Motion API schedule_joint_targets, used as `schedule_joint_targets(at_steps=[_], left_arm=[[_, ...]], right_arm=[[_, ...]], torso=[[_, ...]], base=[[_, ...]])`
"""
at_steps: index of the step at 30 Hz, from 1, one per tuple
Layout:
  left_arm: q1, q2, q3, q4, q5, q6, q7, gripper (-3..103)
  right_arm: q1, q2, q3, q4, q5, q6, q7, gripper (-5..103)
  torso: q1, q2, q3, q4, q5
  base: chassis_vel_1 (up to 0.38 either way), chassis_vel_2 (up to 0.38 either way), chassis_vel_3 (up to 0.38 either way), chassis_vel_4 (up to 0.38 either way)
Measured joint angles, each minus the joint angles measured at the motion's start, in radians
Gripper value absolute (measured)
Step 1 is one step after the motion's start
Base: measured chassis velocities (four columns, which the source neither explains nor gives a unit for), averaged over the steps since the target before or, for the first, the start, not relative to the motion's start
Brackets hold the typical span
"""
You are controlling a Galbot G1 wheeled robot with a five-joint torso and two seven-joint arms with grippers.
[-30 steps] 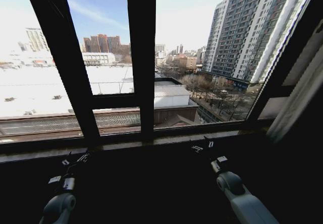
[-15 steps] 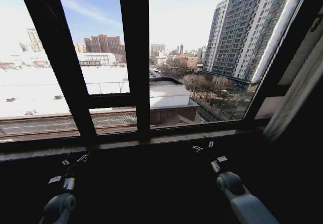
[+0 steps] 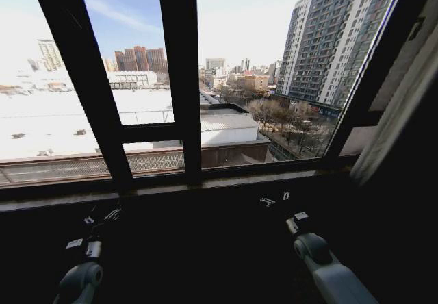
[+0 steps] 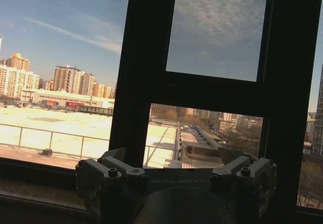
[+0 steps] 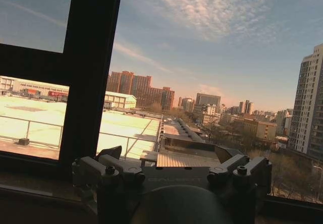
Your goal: Open the curtains by pulling them apart, changing their state from closed to fully open.
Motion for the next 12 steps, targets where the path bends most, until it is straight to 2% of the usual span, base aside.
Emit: schedule_joint_targets(at_steps=[8, 12], left_arm=[[0.000, 0.000, 0.000, 0.000, 0.000, 0.000, 0.000, 100], [0.000, 0.000, 0.000, 0.000, 0.000, 0.000, 0.000, 100]], right_arm=[[0.000, 0.000, 0.000, 0.000, 0.000, 0.000, 0.000, 100], [0.000, 0.000, 0.000, 0.000, 0.000, 0.000, 0.000, 100]], torso=[[0.000, 0.000, 0.000, 0.0003, -0.0002], [-0.001, 0.001, -0.001, 0.0002, -0.0001]], base=[[0.308, -0.320, -0.302, 0.324], [0.242, -0.276, -0.272, 0.253]])
